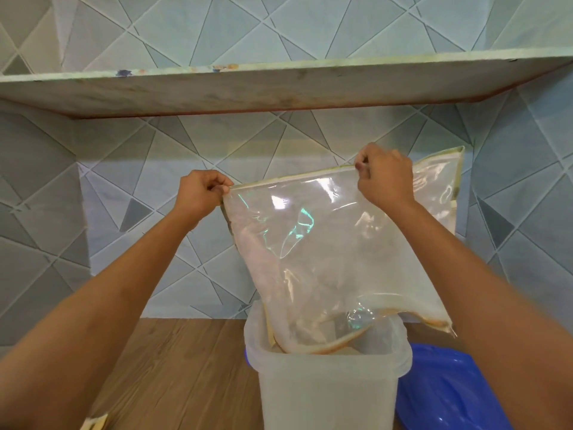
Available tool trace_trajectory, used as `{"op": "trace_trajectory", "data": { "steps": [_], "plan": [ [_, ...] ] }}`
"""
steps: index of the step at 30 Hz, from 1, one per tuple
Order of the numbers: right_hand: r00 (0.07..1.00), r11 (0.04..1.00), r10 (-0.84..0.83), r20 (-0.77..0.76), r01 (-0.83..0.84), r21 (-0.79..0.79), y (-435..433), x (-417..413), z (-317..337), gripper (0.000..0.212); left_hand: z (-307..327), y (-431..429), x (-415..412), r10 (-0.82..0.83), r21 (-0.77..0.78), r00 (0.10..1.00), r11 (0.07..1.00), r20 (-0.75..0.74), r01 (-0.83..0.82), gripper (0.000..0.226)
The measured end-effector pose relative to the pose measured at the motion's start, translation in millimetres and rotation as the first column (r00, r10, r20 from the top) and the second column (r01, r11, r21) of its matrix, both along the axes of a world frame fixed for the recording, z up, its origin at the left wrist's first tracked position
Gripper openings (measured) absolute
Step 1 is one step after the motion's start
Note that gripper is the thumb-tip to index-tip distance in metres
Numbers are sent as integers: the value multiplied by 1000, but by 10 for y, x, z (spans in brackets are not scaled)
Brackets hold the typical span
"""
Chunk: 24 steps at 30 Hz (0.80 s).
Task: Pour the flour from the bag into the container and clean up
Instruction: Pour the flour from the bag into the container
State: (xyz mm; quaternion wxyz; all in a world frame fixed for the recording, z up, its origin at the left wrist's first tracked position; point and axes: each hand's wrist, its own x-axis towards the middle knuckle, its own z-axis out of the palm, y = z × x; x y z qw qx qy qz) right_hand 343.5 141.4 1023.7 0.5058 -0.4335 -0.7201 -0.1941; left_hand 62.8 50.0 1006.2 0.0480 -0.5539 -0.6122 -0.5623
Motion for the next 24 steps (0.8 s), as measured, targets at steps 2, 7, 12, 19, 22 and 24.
{"op": "trace_trajectory", "data": {
  "steps": [2, 7, 12, 19, 22, 24],
  "plan": [
    [993, 999, 24, 120, -21, -25, 19, -31, -25, 26, -18, -13, -25, 4, -8, 1000, 1000, 10, -4, 14],
    [991, 998, 37, 131, -43, 47, 20, -180, -66, 26, -27, -1, -37, 37, 8, 997, 999, -70, -36, 18],
    [998, 998, 6, 60, -10, 65, 48, -231, -83, 24, -233, -18, 76, 228, 328, 925, 937, -305, -123, 71],
    [999, 993, -35, 41, 30, 110, 94, -251, -199, 26, -285, -11, 68, 297, 334, 915, 921, -274, -199, 70],
    [999, 992, -32, 18, 30, 120, 77, -243, -179, 25, -467, 125, 34, 35, -15, 823, 999, -566, -52, 78],
    [998, 991, -48, 32, 43, 125, 60, -229, -173, 26, -567, 180, 37, 48, -29, 840, 997, -540, -76, 73]
  ]
}}
